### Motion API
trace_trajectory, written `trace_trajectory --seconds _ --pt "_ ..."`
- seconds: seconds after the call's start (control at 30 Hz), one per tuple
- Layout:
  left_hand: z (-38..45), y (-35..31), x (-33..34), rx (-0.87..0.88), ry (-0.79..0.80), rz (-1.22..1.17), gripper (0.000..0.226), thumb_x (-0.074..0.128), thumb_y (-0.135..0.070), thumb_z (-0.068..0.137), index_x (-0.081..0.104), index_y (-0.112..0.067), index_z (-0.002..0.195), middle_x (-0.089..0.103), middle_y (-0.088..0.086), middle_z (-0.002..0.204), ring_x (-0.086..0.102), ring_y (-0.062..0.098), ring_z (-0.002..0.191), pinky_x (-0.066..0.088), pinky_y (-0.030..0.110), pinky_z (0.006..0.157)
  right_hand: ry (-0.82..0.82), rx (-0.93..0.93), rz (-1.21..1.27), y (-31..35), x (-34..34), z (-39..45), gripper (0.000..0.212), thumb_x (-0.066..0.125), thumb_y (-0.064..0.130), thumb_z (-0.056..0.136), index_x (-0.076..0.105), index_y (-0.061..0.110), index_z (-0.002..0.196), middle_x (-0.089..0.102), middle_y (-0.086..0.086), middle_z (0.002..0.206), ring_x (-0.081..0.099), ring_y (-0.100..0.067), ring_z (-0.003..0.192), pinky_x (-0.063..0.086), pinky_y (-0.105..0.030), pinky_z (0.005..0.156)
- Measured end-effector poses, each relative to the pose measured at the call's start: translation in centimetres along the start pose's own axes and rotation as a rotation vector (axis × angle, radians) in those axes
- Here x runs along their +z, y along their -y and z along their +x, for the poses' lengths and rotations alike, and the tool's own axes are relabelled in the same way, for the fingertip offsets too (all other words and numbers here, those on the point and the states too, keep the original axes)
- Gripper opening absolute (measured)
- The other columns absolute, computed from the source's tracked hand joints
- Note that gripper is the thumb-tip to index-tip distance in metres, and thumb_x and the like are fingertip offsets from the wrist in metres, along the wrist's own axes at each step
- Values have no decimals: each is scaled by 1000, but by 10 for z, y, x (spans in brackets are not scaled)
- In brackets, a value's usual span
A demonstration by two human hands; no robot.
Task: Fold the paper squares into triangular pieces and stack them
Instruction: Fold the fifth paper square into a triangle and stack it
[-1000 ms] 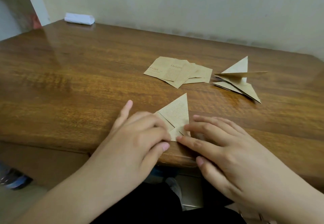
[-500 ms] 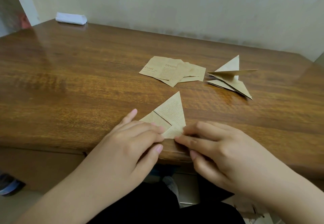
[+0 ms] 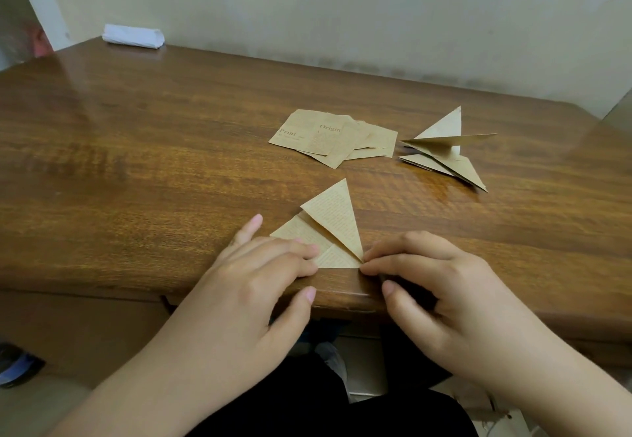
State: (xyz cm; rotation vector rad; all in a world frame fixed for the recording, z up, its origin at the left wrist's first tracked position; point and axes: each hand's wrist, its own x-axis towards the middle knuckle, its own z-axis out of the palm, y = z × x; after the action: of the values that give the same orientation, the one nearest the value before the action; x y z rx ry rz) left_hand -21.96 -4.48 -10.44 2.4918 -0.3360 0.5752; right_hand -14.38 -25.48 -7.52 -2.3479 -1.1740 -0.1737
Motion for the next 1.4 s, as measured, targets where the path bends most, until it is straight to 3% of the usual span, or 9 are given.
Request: trace_trajectory --seconds 0.17,0.37,0.6,0.7,0.87,1.03,1.17,1.3,1.4 --pt "-2 -4 1 -26 1 7 32 46 -34 85 71 -18 98 65 -12 109 55 -2 105 20 36 112 -27 19 -62 8 1 -2 33 44 30 85 73 21 97 63 16 101 51 3 99 34 -6 92" --pt "-2 -11 5 -80 -11 15 35 44 -39 85 71 -20 97 63 -15 110 51 -3 107 21 38 110 6 42 -33 16 11 -4 40 43 35 88 65 20 117 59 14 121 47 3 115 27 -6 102" --pt "1 -3 -13 -1 28 -4 38 45 -49 87 60 -27 113 56 -20 122 44 -17 111 17 36 113 83 -45 17 1 -2 -11 29 54 38 87 66 22 107 59 18 120 47 8 123 42 -19 99" --pt "6 9 -20 41 175 28 51 42 -66 84 56 -31 119 53 -24 125 40 -7 126 14 41 115 53 -70 4 -4 -4 -11 22 60 35 82 67 21 97 62 17 112 54 4 116 46 -24 95" --pt "9 13 -15 63 212 22 44 55 -60 73 57 -37 110 51 -28 113 47 -7 116 18 36 117 -115 11 -62 2 7 -9 21 62 41 77 68 24 89 62 18 94 56 -5 96 42 -30 87" --pt "17 7 -13 -130 73 -71 25 50 -56 74 64 -38 86 54 -25 100 50 -4 102 30 9 90 -149 189 50 5 9 -4 16 57 47 80 68 36 81 59 23 86 52 -1 92 41 -18 80" --pt "24 -1 -8 -279 26 -16 20 52 -58 78 55 -39 73 47 -21 95 39 -2 99 29 22 92 -111 354 101 8 5 3 16 54 49 75 66 39 76 52 21 82 47 0 91 33 -7 74" --pt "29 -5 1 -416 -57 59 23 48 -59 68 50 -37 62 46 -24 94 31 0 98 21 28 98 -129 466 49 11 7 9 19 53 53 74 62 36 70 45 15 80 41 -2 88 32 -26 82" --pt "29 -6 7 -479 -121 120 27 48 -59 69 52 -34 59 46 -24 93 26 -3 95 15 25 94 -156 493 -42 14 13 11 24 49 54 74 59 34 65 45 13 79 37 -5 85 23 -28 86"
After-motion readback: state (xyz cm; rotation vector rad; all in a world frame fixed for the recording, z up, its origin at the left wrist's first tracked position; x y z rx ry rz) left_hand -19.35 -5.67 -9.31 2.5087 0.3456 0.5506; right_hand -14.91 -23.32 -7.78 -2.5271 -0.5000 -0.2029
